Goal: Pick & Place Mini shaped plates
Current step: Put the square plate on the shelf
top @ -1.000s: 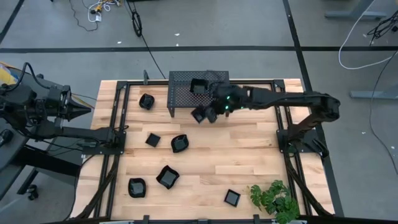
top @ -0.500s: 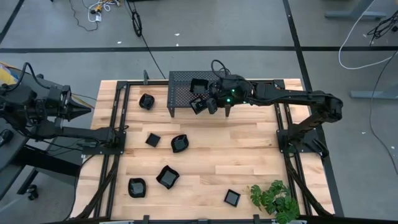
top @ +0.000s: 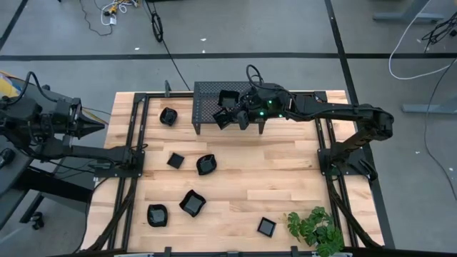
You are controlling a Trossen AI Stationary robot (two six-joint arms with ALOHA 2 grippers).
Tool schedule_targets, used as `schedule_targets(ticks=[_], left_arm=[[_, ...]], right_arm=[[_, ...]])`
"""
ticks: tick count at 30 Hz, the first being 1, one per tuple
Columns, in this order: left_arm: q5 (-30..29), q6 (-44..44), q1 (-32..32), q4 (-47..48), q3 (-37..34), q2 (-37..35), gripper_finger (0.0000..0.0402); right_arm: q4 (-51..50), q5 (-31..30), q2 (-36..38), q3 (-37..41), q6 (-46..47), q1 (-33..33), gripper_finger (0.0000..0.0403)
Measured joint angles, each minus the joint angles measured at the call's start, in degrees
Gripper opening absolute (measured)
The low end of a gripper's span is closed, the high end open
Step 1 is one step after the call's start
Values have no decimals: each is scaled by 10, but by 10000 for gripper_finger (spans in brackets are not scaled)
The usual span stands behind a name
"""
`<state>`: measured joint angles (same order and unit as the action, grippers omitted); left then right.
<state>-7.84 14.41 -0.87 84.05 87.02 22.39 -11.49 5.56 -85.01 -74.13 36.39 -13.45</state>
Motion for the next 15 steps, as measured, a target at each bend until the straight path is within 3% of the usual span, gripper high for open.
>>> schedule_targets(ticks=[6, 10, 15], left_arm=[[-3, -11, 0, 0, 0, 0, 25], [-60, -59, 0, -1, 0, 0, 25], [-96, -45, 0, -1, 0, 0, 25]], right_arm=[[15, -1, 0, 0, -23, 5, 3], [28, -2, 0, 0, -36, 15, 3], [38, -2, 0, 0, -79, 30, 3]])
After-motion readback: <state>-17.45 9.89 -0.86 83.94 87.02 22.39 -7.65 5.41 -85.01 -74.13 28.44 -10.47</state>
